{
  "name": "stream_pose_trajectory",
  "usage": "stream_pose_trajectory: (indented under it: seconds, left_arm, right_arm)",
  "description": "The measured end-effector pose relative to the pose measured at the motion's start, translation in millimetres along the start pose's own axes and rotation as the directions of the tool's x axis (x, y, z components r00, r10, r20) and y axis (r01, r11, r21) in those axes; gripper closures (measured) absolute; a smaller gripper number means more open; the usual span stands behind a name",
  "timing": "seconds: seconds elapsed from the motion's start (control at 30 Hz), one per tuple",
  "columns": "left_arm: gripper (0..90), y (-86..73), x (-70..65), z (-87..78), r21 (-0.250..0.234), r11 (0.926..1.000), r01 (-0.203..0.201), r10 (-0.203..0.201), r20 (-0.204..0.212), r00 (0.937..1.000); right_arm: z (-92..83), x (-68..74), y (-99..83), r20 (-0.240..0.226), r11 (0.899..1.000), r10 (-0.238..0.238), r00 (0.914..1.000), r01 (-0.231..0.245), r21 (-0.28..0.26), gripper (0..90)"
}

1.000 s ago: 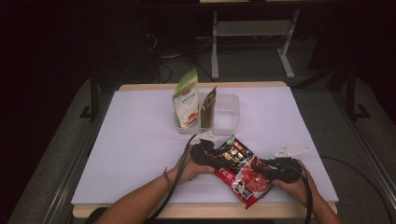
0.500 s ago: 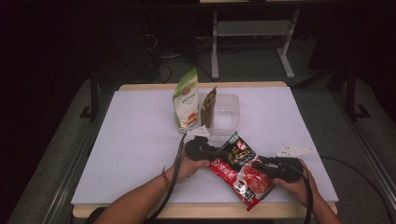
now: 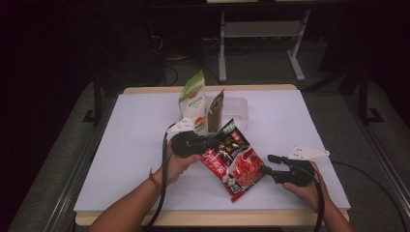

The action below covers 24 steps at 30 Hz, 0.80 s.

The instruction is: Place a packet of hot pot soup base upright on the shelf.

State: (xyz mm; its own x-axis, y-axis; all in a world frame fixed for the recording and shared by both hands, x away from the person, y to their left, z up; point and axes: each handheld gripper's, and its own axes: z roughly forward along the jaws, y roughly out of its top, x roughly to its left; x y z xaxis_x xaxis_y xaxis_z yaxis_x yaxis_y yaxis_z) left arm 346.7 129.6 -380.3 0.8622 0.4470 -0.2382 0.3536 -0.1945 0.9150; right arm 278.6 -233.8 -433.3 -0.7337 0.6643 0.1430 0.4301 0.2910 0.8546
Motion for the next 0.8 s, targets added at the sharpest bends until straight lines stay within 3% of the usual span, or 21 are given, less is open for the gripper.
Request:
stream_pose_trajectory:
  seconds: [0.07,0.33,0.47,0.57,0.7,0.8]
  left_arm:
    - [78.7,0.9,3.7,-6.6,-0.016,0.9999,0.0,0.0,-0.034,0.9994]
    - [79.2,5.3,11.8,-21.8,-0.087,0.9962,0.007,-0.013,-0.07,0.9975]
    - [79.4,7.6,10.0,-23.3,-0.099,0.995,-0.014,0.005,-0.091,0.9959]
    - [79.6,8.6,4.4,-23.3,-0.108,0.9923,-0.06,0.046,-0.129,0.9906]
    - [79.8,9.2,4.3,-24.2,-0.123,0.9909,-0.054,0.039,-0.123,0.9917]
    - [79.9,9.8,4.9,-25.8,-0.125,0.9905,-0.056,0.04,-0.129,0.9908]
  right_arm:
    - [2.5,-0.9,0.2,0.009,1.0,-0.003,1.0,0.003,0.01,42.1]
    - [2.6,-4.3,0.5,0.033,1.0,0.004,0.9995,-0.004,0.02,37.7]
    - [1.1,-7.5,-1.3,0.046,1.0,0.012,0.9989,-0.013,0.022,35.4]
    - [-1.0,-10.4,-2.2,0.07,1.0,0.023,0.9973,-0.024,0.019,33.2]
    - [-2.2,-14.0,-2.6,0.111,0.999,0.042,0.9929,-0.045,0.022,31.8]
    - [-2.8,-14.9,-2.9,0.115,0.999,0.046,0.9923,-0.049,0.02,31.7]
